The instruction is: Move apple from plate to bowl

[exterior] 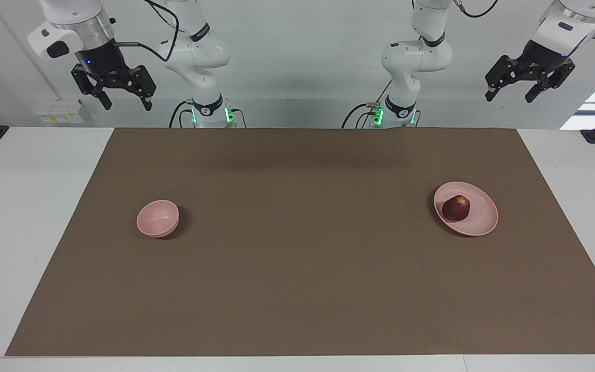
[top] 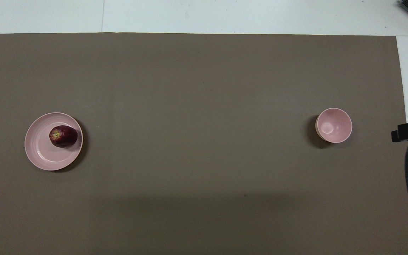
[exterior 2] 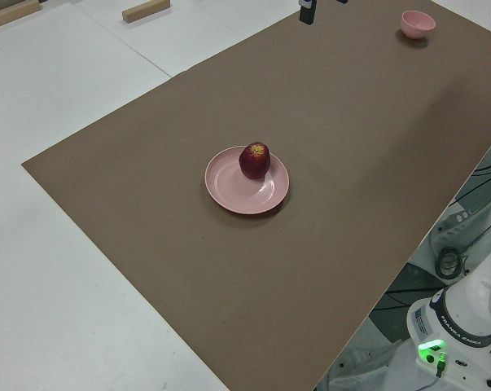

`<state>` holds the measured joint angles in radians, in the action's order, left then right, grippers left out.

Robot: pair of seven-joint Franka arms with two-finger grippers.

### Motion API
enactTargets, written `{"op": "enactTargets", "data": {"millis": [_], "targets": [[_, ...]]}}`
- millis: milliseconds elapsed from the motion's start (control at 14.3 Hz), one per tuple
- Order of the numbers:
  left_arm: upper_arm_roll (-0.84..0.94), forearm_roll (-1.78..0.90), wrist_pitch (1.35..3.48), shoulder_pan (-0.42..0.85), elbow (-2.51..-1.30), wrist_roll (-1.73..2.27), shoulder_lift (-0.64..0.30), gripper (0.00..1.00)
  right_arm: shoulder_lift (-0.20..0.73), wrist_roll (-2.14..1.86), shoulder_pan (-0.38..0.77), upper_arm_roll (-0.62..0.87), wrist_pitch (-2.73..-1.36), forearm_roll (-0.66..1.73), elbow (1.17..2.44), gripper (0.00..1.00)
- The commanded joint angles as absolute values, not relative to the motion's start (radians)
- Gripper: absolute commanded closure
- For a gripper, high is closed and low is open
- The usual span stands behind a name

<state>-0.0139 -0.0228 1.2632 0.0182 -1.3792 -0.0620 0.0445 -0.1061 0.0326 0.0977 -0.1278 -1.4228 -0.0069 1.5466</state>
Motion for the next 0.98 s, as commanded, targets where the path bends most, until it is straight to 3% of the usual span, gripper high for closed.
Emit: {"op": "enactTargets", "data": {"millis": [0, 911], "targets": [[-0.006, -0.005, 1.295, 0.014, -1.448, -0.075, 0.093, 0.0, -0.098, 0.003, 0.078, -0.123, -1.411, -0.005, 1.531, 0.0], [0.002, -0.011, 1.365, 0.02, -1.459, -0.063, 0.095, 0.0, -0.101, -0.015, 0.077, -0.123, -1.407, -0.005, 1.537, 0.0]]}}
